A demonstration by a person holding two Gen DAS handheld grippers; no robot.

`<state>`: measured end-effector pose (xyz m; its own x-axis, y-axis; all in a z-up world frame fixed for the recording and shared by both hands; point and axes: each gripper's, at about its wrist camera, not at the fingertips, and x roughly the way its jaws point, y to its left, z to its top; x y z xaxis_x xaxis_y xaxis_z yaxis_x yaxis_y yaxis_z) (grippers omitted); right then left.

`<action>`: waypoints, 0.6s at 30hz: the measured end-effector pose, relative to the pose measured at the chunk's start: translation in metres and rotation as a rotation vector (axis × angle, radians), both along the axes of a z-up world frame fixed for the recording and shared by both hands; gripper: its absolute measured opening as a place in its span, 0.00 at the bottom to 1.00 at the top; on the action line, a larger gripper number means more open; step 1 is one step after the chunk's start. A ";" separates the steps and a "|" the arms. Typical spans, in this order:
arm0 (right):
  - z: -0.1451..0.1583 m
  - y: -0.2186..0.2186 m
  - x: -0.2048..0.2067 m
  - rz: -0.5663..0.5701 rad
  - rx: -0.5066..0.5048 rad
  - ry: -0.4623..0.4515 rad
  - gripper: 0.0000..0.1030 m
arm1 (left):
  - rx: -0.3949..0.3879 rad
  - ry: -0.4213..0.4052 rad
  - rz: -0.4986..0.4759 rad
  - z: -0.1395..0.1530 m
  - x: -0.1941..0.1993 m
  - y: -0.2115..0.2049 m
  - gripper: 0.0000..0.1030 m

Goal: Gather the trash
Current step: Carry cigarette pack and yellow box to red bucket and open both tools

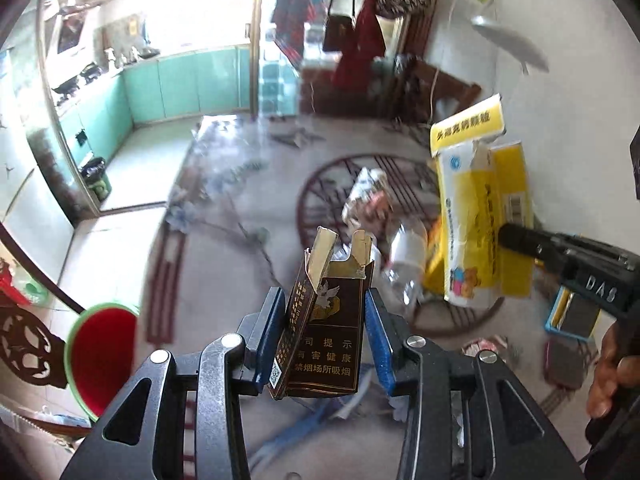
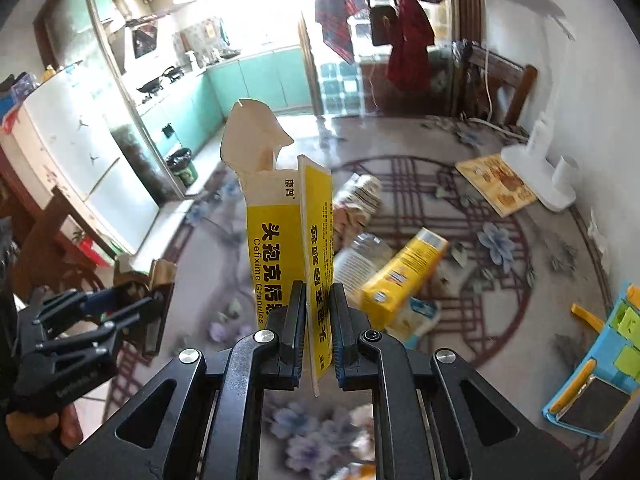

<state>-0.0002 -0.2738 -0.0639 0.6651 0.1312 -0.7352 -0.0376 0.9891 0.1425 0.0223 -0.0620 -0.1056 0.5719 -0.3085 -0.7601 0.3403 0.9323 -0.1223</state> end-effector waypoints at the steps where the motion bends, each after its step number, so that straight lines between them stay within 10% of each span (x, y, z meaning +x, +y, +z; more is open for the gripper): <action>1: 0.003 0.006 0.001 0.003 -0.002 -0.011 0.11 | -0.002 -0.008 0.003 0.005 -0.001 0.006 0.37; 18: 0.027 0.092 0.016 0.028 -0.029 -0.068 0.11 | -0.046 -0.067 0.088 0.041 0.011 0.100 0.38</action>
